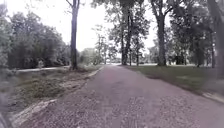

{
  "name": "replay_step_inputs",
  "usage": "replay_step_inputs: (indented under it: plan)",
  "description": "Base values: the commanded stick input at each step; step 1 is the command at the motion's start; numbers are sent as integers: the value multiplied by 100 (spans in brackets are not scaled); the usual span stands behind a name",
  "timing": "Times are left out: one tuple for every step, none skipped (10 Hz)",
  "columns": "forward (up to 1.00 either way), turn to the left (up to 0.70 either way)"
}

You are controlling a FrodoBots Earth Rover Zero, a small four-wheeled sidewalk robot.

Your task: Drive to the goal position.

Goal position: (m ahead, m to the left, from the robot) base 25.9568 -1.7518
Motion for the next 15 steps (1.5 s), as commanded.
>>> replay_step_inputs:
  plan:
    - [70,0]
    - [70,0]
    - [70,0]
    - [70,0]
    - [70,0]
    - [70,0]
    - [70,0]
    - [70,0]
    - [70,0]
    - [70,0]
    - [70,6]
    - [70,13]
    - [70,10]
    - [70,7]
    - [70,4]
